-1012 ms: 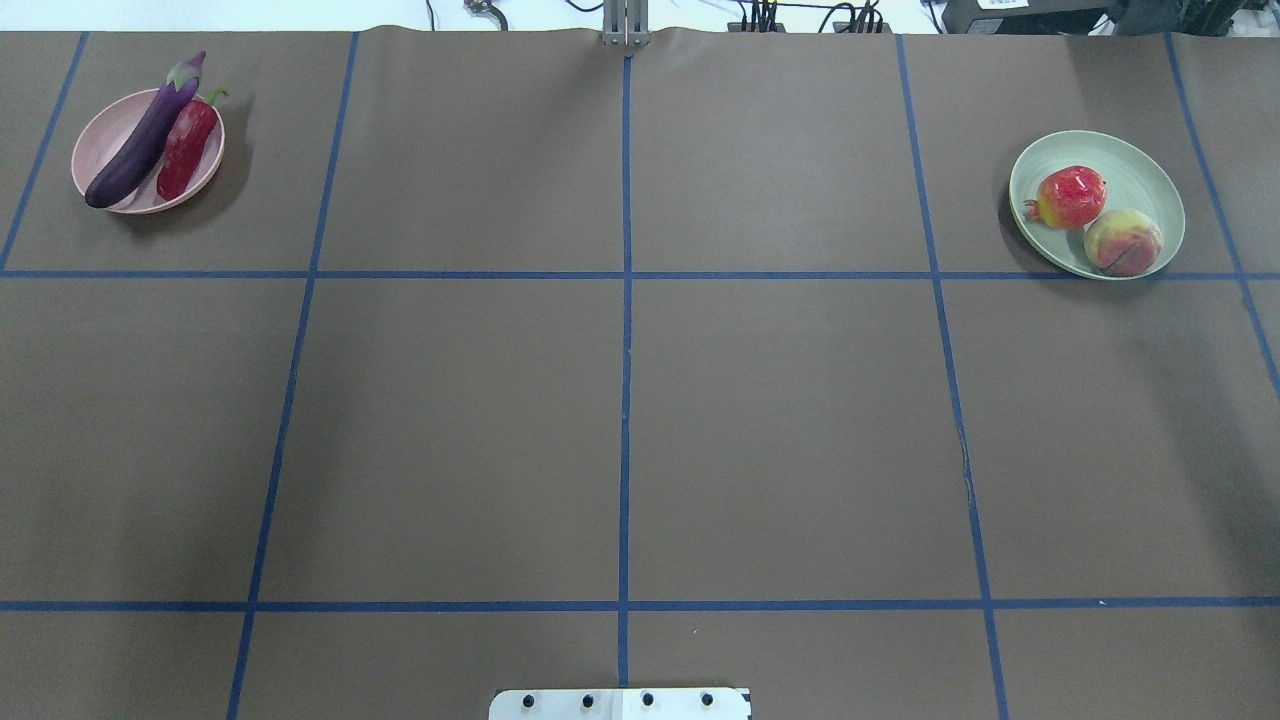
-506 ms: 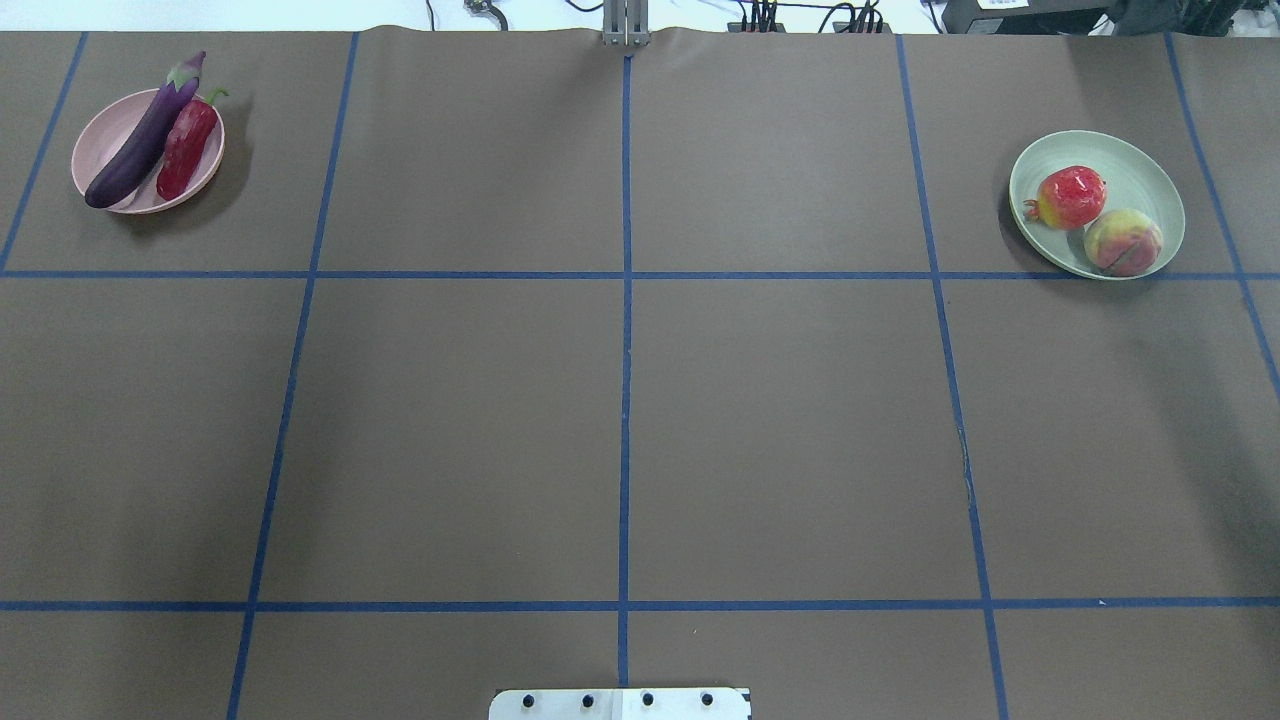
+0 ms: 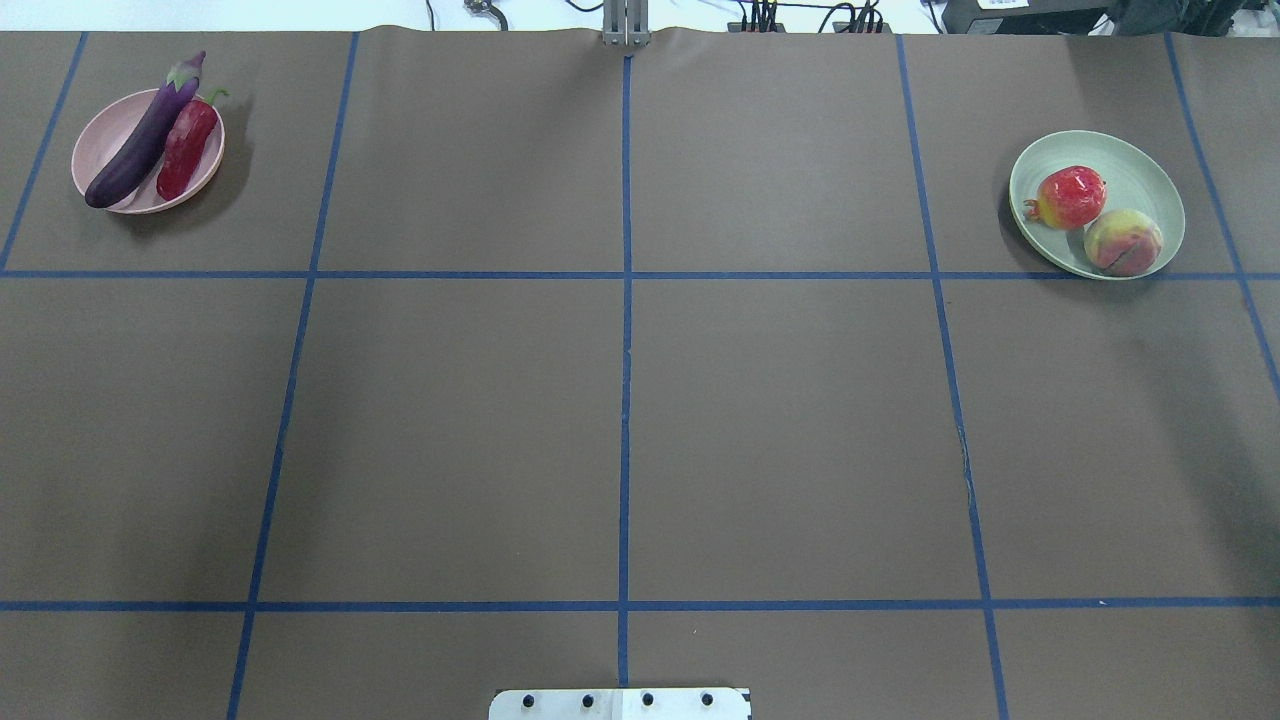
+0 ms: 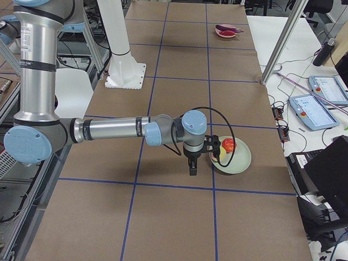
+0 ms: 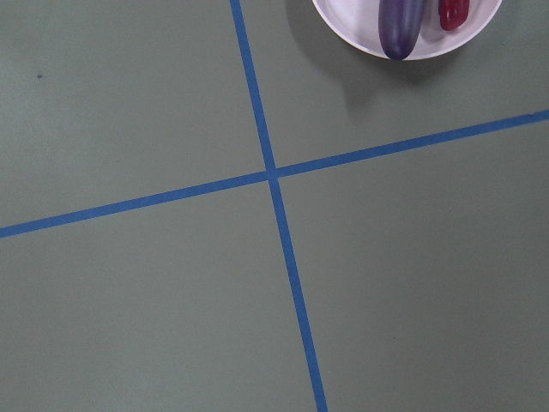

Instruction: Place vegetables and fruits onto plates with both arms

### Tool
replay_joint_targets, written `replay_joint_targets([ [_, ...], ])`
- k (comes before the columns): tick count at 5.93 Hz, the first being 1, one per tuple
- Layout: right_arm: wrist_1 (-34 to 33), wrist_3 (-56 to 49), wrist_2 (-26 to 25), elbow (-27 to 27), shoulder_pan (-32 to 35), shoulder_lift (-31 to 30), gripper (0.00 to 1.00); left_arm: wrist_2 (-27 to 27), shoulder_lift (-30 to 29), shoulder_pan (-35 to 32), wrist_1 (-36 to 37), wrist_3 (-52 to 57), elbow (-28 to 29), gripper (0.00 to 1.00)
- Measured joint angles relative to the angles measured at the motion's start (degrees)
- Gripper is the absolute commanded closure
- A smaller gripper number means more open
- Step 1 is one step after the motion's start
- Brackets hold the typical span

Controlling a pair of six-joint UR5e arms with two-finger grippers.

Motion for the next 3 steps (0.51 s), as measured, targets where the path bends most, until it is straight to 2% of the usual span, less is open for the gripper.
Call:
replay_joint_targets([
  [3, 0.13, -0.34, 0.07, 0.10, -0.04, -0.32, 0.00, -0.01, 0.17, 0.03, -0.07, -0.01, -0.25, 0.00],
])
